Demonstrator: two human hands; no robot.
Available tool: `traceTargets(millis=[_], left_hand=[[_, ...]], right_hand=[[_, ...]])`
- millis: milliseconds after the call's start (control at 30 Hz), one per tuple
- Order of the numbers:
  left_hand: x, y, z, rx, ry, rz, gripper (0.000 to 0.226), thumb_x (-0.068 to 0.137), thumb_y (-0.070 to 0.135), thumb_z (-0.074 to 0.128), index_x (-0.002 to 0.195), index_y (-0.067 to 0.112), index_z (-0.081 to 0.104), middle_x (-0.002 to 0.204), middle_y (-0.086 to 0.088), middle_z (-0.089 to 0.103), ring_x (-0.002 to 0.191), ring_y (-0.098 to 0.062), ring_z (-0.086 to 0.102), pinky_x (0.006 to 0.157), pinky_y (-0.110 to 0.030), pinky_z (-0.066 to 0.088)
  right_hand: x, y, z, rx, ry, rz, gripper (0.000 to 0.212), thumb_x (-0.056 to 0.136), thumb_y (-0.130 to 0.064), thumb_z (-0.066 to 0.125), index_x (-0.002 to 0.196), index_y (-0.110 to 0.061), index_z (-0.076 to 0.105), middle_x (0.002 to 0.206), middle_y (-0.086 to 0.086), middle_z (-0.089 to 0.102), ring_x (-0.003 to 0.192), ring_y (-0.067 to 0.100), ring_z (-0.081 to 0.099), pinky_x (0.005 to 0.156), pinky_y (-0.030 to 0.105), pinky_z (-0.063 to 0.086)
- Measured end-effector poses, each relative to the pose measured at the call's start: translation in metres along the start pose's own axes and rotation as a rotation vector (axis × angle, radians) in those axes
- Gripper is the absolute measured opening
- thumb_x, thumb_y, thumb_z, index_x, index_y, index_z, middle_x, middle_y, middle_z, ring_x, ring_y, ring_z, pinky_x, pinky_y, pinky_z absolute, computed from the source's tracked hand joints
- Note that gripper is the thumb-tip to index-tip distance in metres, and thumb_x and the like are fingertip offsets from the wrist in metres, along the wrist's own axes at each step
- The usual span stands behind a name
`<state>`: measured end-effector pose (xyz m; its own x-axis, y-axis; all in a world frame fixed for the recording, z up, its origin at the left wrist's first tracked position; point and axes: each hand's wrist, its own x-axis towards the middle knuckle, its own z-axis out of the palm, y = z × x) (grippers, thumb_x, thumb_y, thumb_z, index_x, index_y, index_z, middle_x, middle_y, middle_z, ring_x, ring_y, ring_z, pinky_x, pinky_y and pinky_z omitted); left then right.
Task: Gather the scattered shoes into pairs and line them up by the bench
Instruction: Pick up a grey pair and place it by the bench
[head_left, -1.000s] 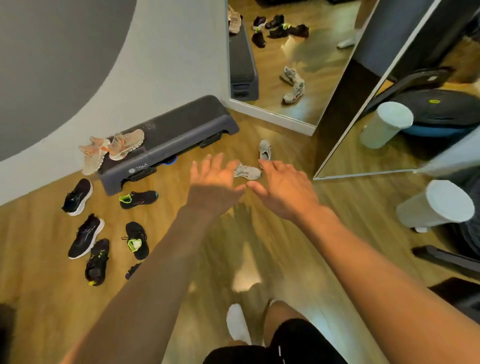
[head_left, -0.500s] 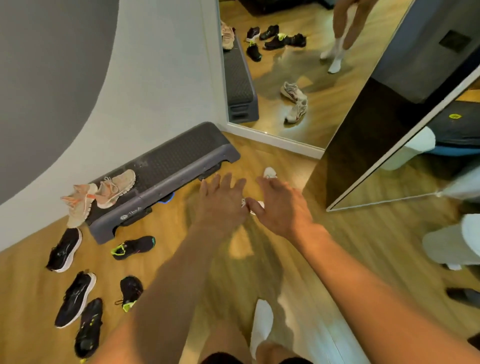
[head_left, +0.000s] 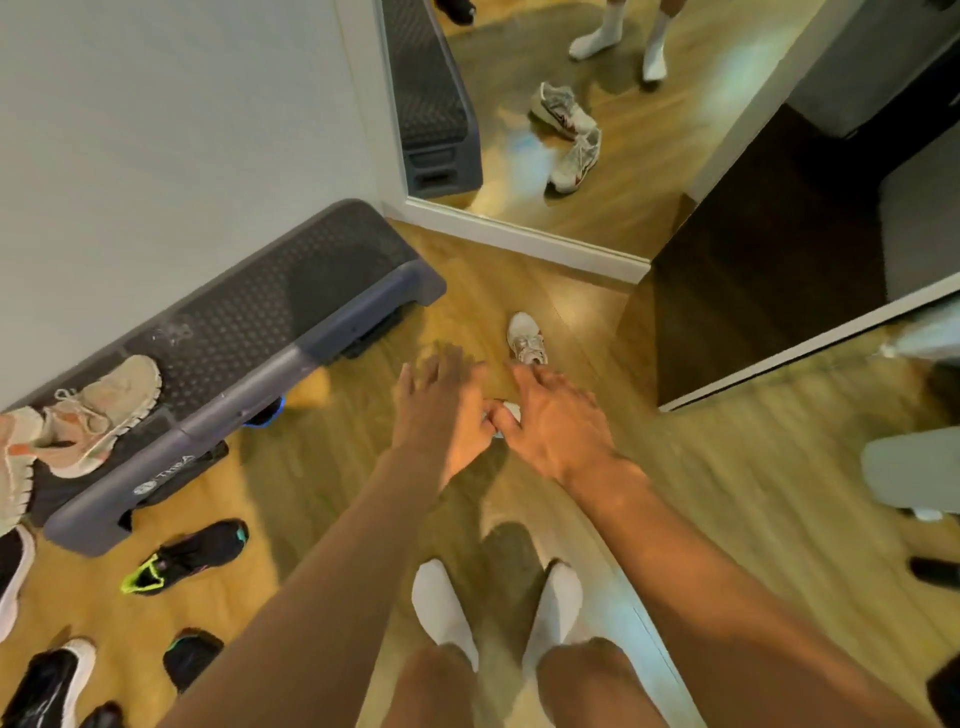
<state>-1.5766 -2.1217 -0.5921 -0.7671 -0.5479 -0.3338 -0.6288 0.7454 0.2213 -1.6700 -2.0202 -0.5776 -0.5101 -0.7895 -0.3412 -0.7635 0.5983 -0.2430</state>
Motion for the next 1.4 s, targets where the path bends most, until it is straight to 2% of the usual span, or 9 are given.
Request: traceTargets(millis=[367,533,700,867,1000,1133,1233,1300,1400], left_hand=[[0.165,-0.067,0.284,0.077,-0.139,-0.029,0.062,0.087,0.037,0.049,0.145,0.025,0.03,0.145,-0.01,0.038,0.136,-0.033,0.03,0.113,-0.053,0.02],[0.242,-0.086,0.404,0.203,-0.148,0.037,0.077,0.083,0.048,0.055,0.147,0.024,0.02,0.151,-0.01,0.027,0.141,-0.034,0.023,0.115,-0.057,0.015],[0.287,-0.103,0.473,0.254,-0.163,0.171,0.093,0.07,0.058,0.07,0.142,0.021,0.024,0.143,-0.008,0.037,0.133,-0.032,0.036,0.109,-0.055,0.027],[0.315,-0.114,0.499,0.282,-0.073,0.222,0.079,0.072,0.055,0.067,0.136,0.022,0.033,0.129,-0.007,0.049,0.117,-0.031,0.049,0.093,-0.05,0.043],[0.326,-0.117,0.492,0.094,-0.085,0.224,0.068,0.069,0.054,0.072,0.121,0.018,0.047,0.112,-0.006,0.06,0.101,-0.029,0.059,0.084,-0.042,0.05],[0.322,-0.137,0.472,-0.467,-0.193,-0.057,0.057,0.06,0.031,0.086,0.11,0.017,0.062,0.101,-0.003,0.069,0.087,-0.02,0.065,0.075,-0.034,0.054],[0.302,-0.167,0.465,-0.993,-0.292,-0.304,0.05,0.058,0.032,0.086,0.104,0.018,0.07,0.097,-0.004,0.073,0.087,-0.024,0.07,0.069,-0.032,0.056],[0.29,-0.185,0.466,-1.267,-0.387,-0.345,0.048,0.066,0.036,0.081,0.109,0.016,0.071,0.105,-0.01,0.073,0.092,-0.028,0.071,0.072,-0.036,0.058],[0.282,-0.206,0.463,-1.383,-0.384,-0.393,0.057,0.069,0.042,0.078,0.117,0.013,0.068,0.115,-0.015,0.069,0.103,-0.033,0.067,0.086,-0.044,0.056]], right_hand=[[0.176,0.087,0.283,0.188,-0.188,0.076,0.054,0.091,-0.045,0.04,0.14,-0.025,0.034,0.137,0.009,0.045,0.126,0.03,0.042,0.099,0.047,0.04],[0.243,0.142,0.393,0.073,-0.214,-0.104,0.054,0.091,-0.04,0.047,0.139,-0.018,0.037,0.134,0.011,0.047,0.121,0.032,0.046,0.096,0.043,0.042],[0.279,0.176,0.457,-0.284,-0.233,-0.352,0.072,0.087,-0.052,0.051,0.142,-0.01,0.03,0.144,0.013,0.033,0.124,0.034,0.043,0.095,0.044,0.041],[0.3,0.189,0.5,-0.452,-0.084,-0.388,0.08,0.084,-0.045,0.059,0.147,-0.01,0.023,0.15,0.013,0.021,0.126,0.033,0.037,0.091,0.043,0.041],[0.31,0.193,0.499,-0.331,0.04,-0.376,0.072,0.079,-0.041,0.065,0.139,-0.019,0.033,0.137,0.004,0.039,0.112,0.029,0.048,0.083,0.041,0.039],[0.319,0.18,0.476,-0.124,0.124,-0.383,0.063,0.076,-0.036,0.058,0.135,-0.022,0.039,0.127,0.0,0.055,0.115,0.025,0.052,0.098,0.04,0.031],[0.321,0.159,0.455,0.012,0.198,-0.413,0.068,0.077,-0.038,0.04,0.141,-0.017,0.037,0.138,0.003,0.05,0.131,0.023,0.042,0.111,0.039,0.019],[0.323,0.147,0.448,0.045,0.248,-0.453,0.064,0.085,-0.026,0.047,0.146,-0.015,0.032,0.147,0.005,0.042,0.135,0.024,0.038,0.109,0.038,0.027],[0.323,0.134,0.45,0.024,0.238,-0.531,0.055,0.095,-0.019,0.044,0.148,-0.013,0.029,0.152,0.007,0.035,0.139,0.026,0.032,0.108,0.042,0.03]])
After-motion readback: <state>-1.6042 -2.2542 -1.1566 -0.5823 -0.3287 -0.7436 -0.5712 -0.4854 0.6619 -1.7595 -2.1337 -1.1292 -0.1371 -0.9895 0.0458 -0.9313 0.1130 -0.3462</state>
